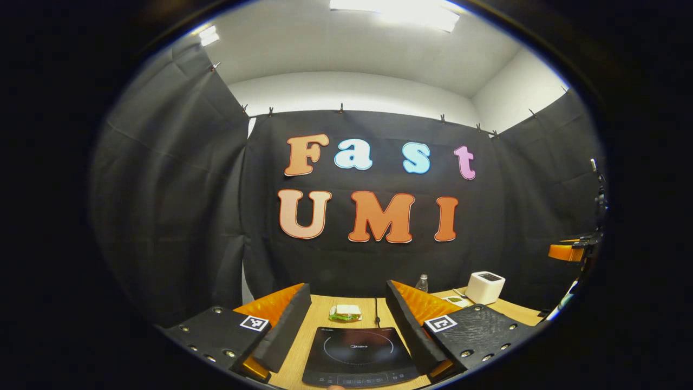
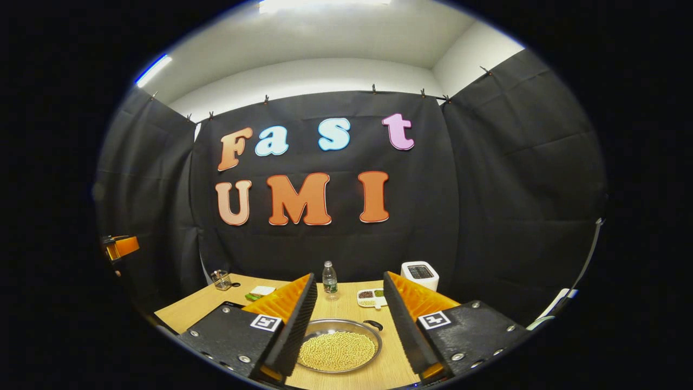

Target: First push the handle of the pot to place it horizontally, then grasp the pot with both hands and set it on the induction cooktop.

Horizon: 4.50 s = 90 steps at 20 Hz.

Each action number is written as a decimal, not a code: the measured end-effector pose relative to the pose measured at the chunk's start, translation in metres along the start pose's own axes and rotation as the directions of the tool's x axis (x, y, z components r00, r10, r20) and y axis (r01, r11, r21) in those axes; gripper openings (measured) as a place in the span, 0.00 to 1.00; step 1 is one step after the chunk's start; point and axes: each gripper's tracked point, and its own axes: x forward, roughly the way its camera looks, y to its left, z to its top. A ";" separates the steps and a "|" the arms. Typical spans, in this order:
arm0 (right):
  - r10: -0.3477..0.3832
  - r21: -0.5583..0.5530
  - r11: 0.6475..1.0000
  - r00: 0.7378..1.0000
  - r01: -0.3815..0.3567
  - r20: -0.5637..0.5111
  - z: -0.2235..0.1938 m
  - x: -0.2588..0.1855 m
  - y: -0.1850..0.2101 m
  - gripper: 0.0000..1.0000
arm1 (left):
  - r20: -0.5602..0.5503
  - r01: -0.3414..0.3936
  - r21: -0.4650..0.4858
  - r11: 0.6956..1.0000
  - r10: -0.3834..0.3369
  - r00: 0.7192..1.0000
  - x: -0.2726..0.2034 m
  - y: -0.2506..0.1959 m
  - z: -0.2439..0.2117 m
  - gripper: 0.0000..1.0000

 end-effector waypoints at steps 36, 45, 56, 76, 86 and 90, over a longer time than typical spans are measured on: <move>0.255 0.068 0.964 0.826 -0.256 -0.502 -0.256 -0.003 0.116 0.10 | -0.089 -0.026 0.008 1.000 0.027 0.996 0.000 0.023 -0.056 0.89; 0.288 0.073 0.949 0.754 -0.306 -0.591 -0.299 -0.014 0.137 0.10 | -0.110 -0.032 0.012 0.999 0.033 0.993 0.002 0.029 -0.072 0.89; 0.292 0.053 0.939 0.704 -0.340 -0.648 -0.330 -0.009 0.164 0.10 | -0.136 -0.041 0.000 0.999 0.041 0.990 0.010 0.041 -0.094 0.90; 0.291 0.110 0.951 0.718 -0.289 -0.632 -0.334 0.037 0.187 0.10 | -0.155 -0.066 0.018 0.998 0.068 0.986 0.011 0.062 -0.109 0.90; 0.269 0.130 0.962 0.742 -0.241 -0.615 -0.337 0.057 0.195 0.10 | -0.177 -0.079 -0.001 0.997 0.077 0.981 0.019 0.073 -0.122 0.89; 0.265 0.144 0.964 0.748 -0.224 -0.609 -0.335 0.067 0.198 0.10 | -0.182 -0.073 -0.006 0.997 0.071 0.981 0.022 0.074 -0.125 0.89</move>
